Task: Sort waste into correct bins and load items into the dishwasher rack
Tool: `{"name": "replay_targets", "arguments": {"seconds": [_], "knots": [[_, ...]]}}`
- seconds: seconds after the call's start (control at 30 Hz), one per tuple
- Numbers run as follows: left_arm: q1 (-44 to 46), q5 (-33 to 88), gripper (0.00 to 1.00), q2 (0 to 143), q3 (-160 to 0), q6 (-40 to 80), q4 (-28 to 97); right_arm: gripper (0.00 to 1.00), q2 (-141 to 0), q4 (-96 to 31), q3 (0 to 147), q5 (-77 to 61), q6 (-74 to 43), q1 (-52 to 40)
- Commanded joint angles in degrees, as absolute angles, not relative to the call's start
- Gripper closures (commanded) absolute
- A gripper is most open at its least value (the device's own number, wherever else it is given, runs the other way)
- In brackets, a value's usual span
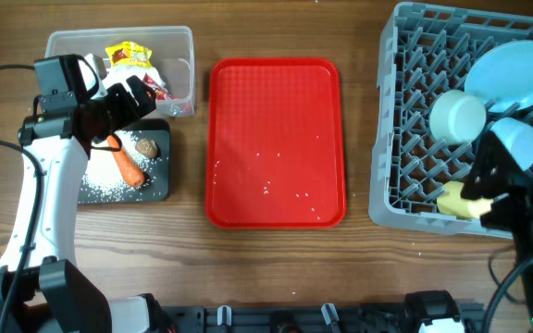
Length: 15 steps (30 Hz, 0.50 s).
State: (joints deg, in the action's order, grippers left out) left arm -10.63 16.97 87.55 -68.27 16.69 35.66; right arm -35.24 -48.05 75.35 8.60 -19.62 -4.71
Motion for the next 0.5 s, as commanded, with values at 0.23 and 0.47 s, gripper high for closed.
{"name": "replay_targets", "arguments": {"seconds": [0.23, 0.47], "knots": [[-10.72, 16.86, 0.00, 87.94, -68.49, 16.99, 35.44, 0.00, -11.20, -17.93, 28.67, 10.74, -22.70, -4.47], [-10.72, 16.84, 0.00, 87.92, -68.49, 16.99, 35.44, 0.00, -3.97, 0.30, 11.20, 10.74, -28.58, -4.47]]}}
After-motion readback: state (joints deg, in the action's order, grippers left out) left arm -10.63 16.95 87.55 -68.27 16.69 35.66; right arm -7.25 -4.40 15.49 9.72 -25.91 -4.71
